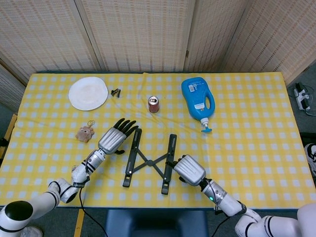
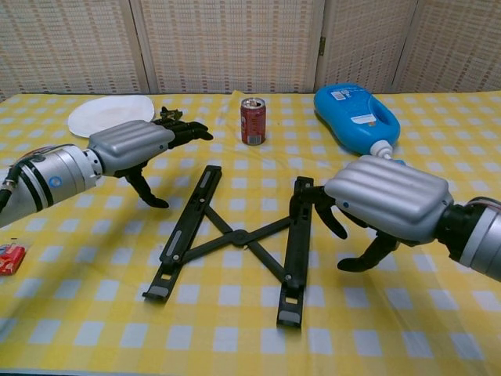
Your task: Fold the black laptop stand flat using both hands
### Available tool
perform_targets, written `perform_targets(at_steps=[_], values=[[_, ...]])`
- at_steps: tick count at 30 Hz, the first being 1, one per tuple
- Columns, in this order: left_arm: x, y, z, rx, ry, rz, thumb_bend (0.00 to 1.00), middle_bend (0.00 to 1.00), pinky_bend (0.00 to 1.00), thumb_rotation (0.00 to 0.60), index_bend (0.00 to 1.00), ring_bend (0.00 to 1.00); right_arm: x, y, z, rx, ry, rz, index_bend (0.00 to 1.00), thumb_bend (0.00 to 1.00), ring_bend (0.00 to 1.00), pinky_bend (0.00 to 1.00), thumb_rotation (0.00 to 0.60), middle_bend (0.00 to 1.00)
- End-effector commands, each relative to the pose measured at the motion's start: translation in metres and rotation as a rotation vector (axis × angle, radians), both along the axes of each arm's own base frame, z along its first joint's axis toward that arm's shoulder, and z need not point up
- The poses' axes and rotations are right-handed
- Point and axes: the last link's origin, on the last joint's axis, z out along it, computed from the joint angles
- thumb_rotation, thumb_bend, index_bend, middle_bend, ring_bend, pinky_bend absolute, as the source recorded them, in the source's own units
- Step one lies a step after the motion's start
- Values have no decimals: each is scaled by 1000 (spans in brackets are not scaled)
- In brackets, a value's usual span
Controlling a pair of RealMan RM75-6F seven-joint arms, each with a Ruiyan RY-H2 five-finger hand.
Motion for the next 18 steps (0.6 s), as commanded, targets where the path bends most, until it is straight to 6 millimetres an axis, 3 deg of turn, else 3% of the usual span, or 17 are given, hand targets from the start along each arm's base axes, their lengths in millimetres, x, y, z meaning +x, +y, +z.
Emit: perform_targets(at_steps=[1,18], values=[[2,0,-8,-12,-1,-4,33,33,0,600,0,0,-1,-2,-5,-13,19,0,331,196,713,692,600,660],[6,-1,-14,-35,-26,7,33,32,0,600,0,0,9,-8,-45,-56,56,102,328,196,719,700,600,667]])
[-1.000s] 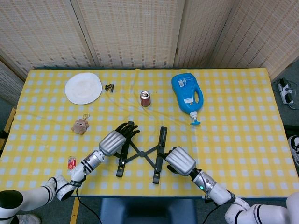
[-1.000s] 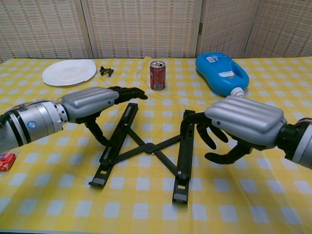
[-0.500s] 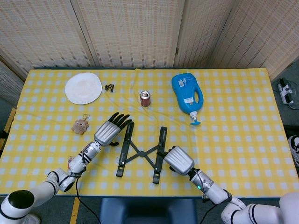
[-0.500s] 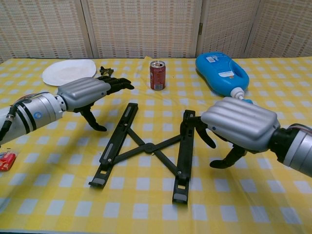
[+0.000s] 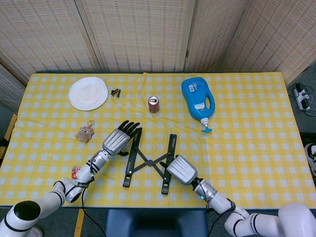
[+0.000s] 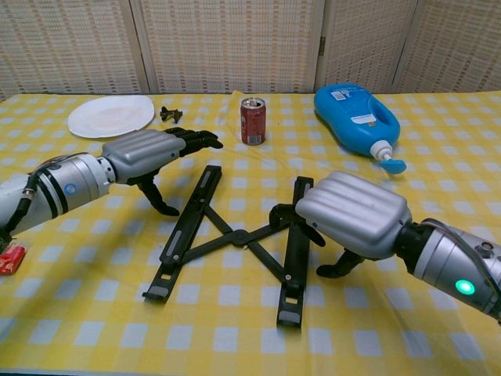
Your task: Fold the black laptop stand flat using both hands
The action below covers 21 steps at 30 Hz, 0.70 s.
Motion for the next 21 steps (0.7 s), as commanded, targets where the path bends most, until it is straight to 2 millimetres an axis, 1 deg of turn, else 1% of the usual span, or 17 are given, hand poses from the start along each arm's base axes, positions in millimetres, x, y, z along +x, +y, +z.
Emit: perform_targets(at_steps=[1,10,21], values=[[0,-1,0,-2,-2,-1,33,32,0,600,0,0,4,-1,-7,-5,-9,24,327,196,719,700,600,667],[2,-4,0,-20,-20,0,34,32,0,600,0,0,8,-4,-16,-38,3,79,327,195,719,700,600,668],[4,-6,-2,-41,-36,14,33,32,0,600,0,0,0,-8,-19,-49,22,86,327,196,719,700,600,668]])
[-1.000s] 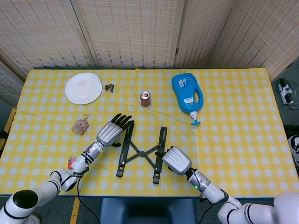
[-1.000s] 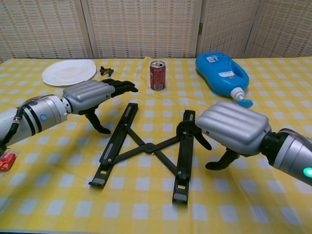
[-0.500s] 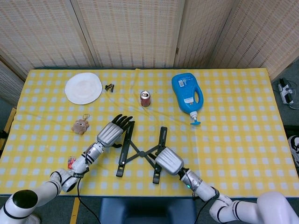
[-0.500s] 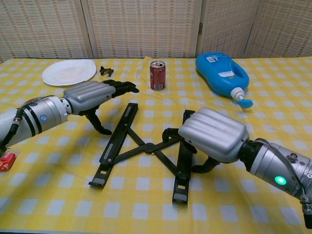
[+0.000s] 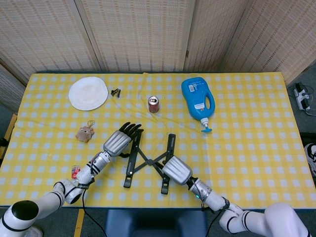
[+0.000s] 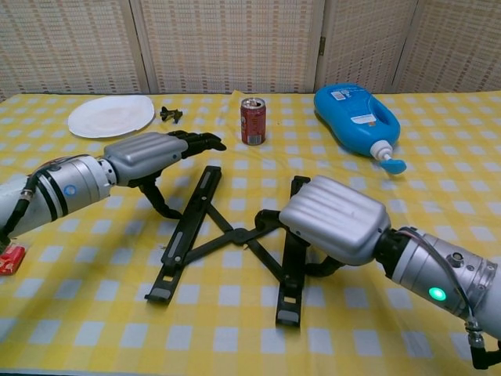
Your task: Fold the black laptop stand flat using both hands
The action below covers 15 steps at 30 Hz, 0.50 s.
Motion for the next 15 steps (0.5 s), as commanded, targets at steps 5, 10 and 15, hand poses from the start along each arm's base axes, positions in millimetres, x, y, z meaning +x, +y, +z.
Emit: perform_targets(at_steps=[5,10,15], values=[[1,-3,-2,-16,-11,8,34,32,0,600,0,0,2,-1,-5,0,-12,4,327,196,717,700,600,668],[3,-6,-4,-34,-27,10,34,32,0,600,0,0,10,-1,-11,-2,-33,23,327,196,718,700,600,668],[7,-11,-7,-60,-40,5,34,32,0,600,0,0,18,0,-17,3,-42,39,326,195,716,700,600,667]])
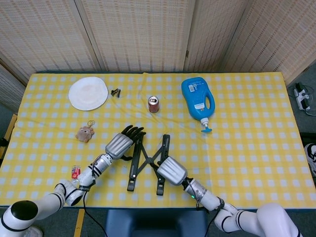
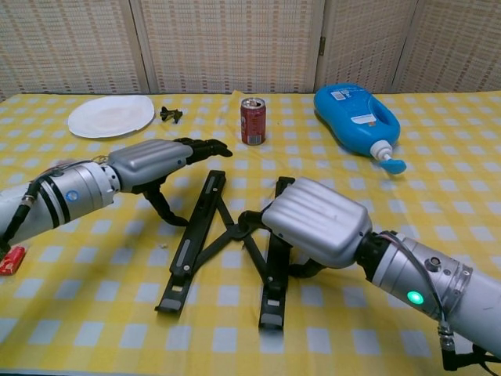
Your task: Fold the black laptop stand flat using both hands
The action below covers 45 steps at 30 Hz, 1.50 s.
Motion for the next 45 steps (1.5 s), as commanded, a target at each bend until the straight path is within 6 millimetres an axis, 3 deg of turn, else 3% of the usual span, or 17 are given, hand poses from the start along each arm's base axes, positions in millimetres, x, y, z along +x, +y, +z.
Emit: perform_targets(at_steps=[1,16,21,24,27,31,37,45], values=[[3,-3,-1,-14,-7,-6,34,32,0,600,0,0,5,1,-4,2,-5,8,326,196,716,700,600,668],[20,-17,-6,-58,-44,-30,34,28,0,600,0,0,22,5,-15,21,-16,30,295,196,715,700,600,665],[13,-11,12,-15,-92,14,33,19,0,600,0,0,26,6,0,78,-16,23,162,196,614,684,600,535],[5,-8,27,13,-115,41,34,15,0,600,0,0,34,5,14,127,2,29,67,195,494,599,600,420],[-3,-6,40,33,-137,74,33,11,0,600,0,0,41,1,23,199,81,21,7,196,364,410,600,278],[-12,-6,54,52,-159,108,34,5,0,600,0,0,51,-4,28,263,200,21,0,195,198,183,600,108],[-26,-11,65,56,-160,145,34,0,0,600,0,0,63,-12,26,276,290,33,0,195,94,98,600,40],[-38,-13,72,70,-166,180,34,0,0,600,0,0,73,-17,13,271,355,61,0,195,91,93,600,66]])
